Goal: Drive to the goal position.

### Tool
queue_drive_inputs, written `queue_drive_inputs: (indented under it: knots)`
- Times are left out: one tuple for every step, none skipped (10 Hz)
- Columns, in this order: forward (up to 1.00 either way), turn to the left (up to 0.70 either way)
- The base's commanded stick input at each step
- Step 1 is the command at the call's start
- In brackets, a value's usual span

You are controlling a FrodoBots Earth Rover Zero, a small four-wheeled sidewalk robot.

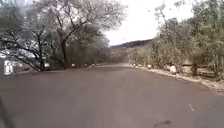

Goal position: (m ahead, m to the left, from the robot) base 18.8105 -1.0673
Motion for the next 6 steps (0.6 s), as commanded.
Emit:
queue_drive_inputs:
  knots:
    - [1.00,0.00]
    - [1.00,0.00]
    - [1.00,0.00]
    - [1.00,0.00]
    - [1.00,0.00]
    - [1.00,0.00]
